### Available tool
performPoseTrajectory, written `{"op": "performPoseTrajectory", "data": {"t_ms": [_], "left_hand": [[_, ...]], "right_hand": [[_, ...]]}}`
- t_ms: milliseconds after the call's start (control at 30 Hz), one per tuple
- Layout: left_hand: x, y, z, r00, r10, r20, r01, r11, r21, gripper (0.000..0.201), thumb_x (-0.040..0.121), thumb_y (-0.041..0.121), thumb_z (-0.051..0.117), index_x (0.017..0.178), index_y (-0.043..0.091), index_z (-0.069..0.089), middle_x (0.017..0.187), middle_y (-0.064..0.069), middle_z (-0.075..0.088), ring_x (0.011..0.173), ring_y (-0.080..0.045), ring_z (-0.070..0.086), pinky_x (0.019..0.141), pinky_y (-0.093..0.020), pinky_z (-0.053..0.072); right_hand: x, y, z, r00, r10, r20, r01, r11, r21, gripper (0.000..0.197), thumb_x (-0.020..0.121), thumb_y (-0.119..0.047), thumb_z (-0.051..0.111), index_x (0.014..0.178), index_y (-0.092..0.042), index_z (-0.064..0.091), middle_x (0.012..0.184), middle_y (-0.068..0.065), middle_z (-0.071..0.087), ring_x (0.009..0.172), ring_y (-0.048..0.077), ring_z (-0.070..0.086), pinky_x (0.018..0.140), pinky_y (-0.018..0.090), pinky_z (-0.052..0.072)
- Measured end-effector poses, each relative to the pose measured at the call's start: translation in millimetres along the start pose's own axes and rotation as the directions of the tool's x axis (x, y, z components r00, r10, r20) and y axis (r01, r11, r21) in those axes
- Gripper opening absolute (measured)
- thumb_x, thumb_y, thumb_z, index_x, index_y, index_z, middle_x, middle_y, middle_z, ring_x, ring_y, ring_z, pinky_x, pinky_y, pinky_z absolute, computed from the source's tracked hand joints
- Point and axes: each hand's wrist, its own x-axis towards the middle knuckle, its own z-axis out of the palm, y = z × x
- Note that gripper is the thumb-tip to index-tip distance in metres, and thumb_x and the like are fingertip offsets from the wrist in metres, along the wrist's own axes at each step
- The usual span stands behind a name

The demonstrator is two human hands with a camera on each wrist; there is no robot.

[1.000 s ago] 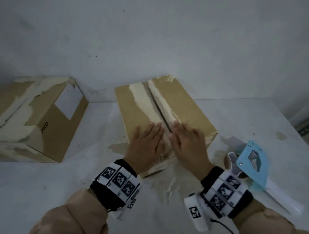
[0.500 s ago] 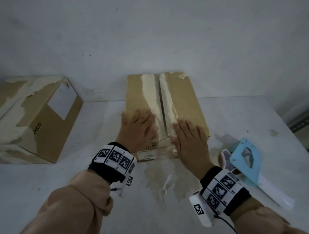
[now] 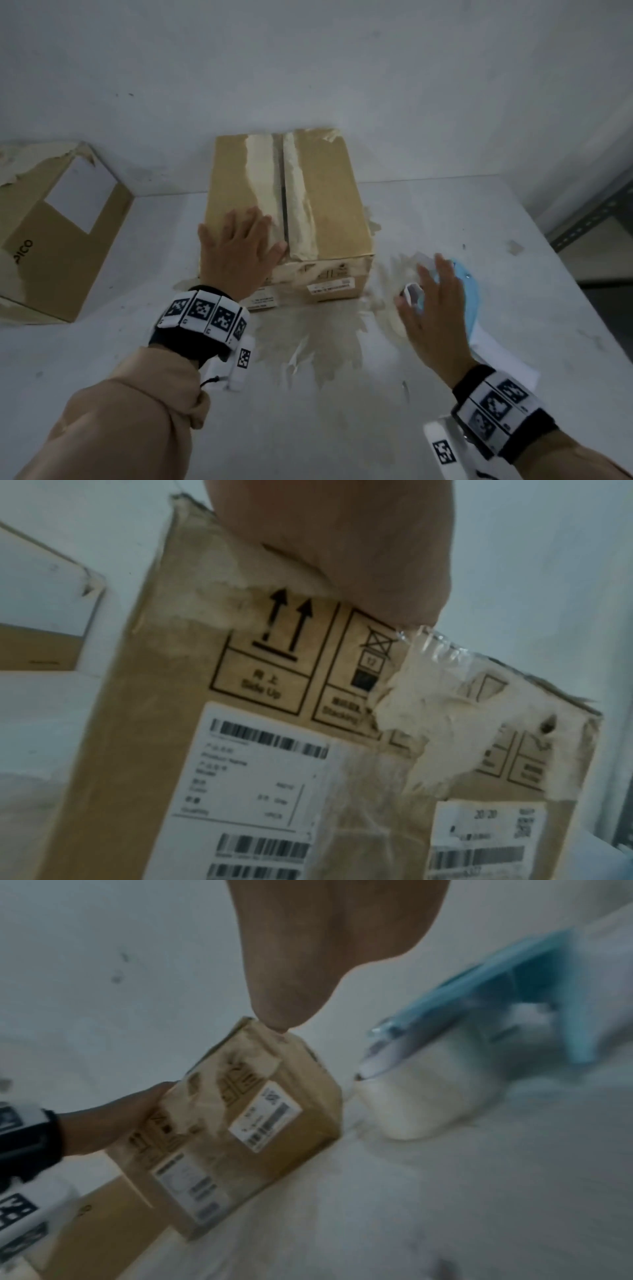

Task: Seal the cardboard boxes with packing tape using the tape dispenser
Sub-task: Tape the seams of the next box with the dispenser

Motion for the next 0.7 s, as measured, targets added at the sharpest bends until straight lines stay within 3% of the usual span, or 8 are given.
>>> {"op": "performPoseTrajectory", "data": {"t_ms": [67,200,300,367,433,500,600,700], "left_hand": [[-1.6,0.6,0.0,1.0,0.001,-0.028,-0.001,1.0,-0.013,0.056,0.091,0.056,0.023,0.136,0.023,0.033,0.154,0.0,0.023,0.141,-0.03,0.02,0.107,-0.062,0.014],[-1.6,0.7,0.6,0.998,-0.03,-0.063,0.026,0.998,-0.062,0.049,0.093,0.05,0.031,0.132,0.022,0.038,0.154,0.001,0.025,0.141,-0.028,0.02,0.108,-0.06,0.013],[-1.3,2.0,2.4,0.998,-0.039,-0.057,0.036,0.998,-0.045,0.064,0.083,0.055,0.02,0.135,0.022,0.038,0.154,0.001,0.024,0.142,-0.029,0.02,0.107,-0.06,0.013],[-0.9,2.4,2.5,0.997,-0.044,-0.061,0.041,0.998,-0.053,0.069,0.079,0.056,0.018,0.134,0.021,0.039,0.154,0.0,0.025,0.141,-0.029,0.02,0.107,-0.059,0.014],[-1.4,1.3,3.5,0.994,-0.041,-0.104,0.034,0.997,-0.069,0.072,0.078,0.058,0.017,0.131,0.018,0.043,0.152,-0.002,0.031,0.139,-0.03,0.025,0.106,-0.057,0.017],[-1.9,1.0,4.5,0.99,-0.022,-0.14,0.013,0.997,-0.07,0.076,0.076,0.059,0.014,0.127,0.015,0.047,0.149,-0.004,0.036,0.137,-0.031,0.03,0.105,-0.054,0.022],[-3.7,0.4,5.8,0.991,-0.006,-0.134,0.0,0.999,-0.045,0.075,0.077,0.057,0.013,0.127,0.013,0.047,0.148,-0.005,0.038,0.135,-0.032,0.032,0.103,-0.053,0.024],[-4.2,0.9,4.3,0.991,-0.006,-0.131,-0.001,0.999,-0.048,0.072,0.078,0.056,0.014,0.126,0.013,0.048,0.148,-0.004,0.037,0.134,-0.031,0.032,0.103,-0.053,0.025]], "right_hand": [[-12.9,21.2,-8.6,0.995,0.099,0.014,-0.098,0.993,-0.066,0.068,0.091,-0.059,0.019,0.127,-0.004,0.035,0.14,0.031,0.033,0.13,0.04,0.026,0.102,0.057,0.029],[-40.5,50.3,-13.4,0.952,0.286,0.11,-0.268,0.952,-0.15,0.082,0.083,-0.071,0.021,0.13,-0.004,0.032,0.131,0.037,0.041,0.116,0.051,0.045,0.091,0.058,0.041],[-49.9,65.8,-13.8,0.912,0.354,0.207,-0.326,0.932,-0.159,0.09,0.079,-0.077,0.02,0.127,-0.002,0.036,0.102,0.03,0.059,0.083,0.043,0.061,0.068,0.047,0.052],[-51.4,75.1,-12.3,0.925,0.333,0.185,-0.299,0.936,-0.187,0.091,0.077,-0.078,0.026,0.125,-0.003,0.039,0.08,0.023,0.062,0.064,0.036,0.06,0.058,0.04,0.05],[-50.1,82.8,-11.3,0.938,0.309,0.155,-0.273,0.938,-0.216,0.087,0.074,-0.075,0.042,0.127,-0.005,0.039,0.083,0.022,0.062,0.068,0.037,0.06,0.061,0.04,0.048],[-47.0,87.5,-12.4,0.922,0.327,0.206,-0.281,0.933,-0.225,0.084,0.073,-0.067,0.053,0.131,-0.009,0.035,0.096,0.021,0.062,0.081,0.038,0.059,0.07,0.042,0.046],[-43.4,88.6,-18.0,0.923,0.313,0.225,-0.265,0.939,-0.222,0.083,0.074,-0.064,0.055,0.134,-0.011,0.033,0.104,0.019,0.062,0.089,0.038,0.058,0.074,0.042,0.045],[-39.9,84.0,-29.8,0.962,0.228,0.148,-0.208,0.968,-0.138,0.083,0.074,-0.068,0.048,0.129,-0.006,0.04,0.095,0.021,0.065,0.079,0.04,0.062,0.065,0.042,0.051]]}}
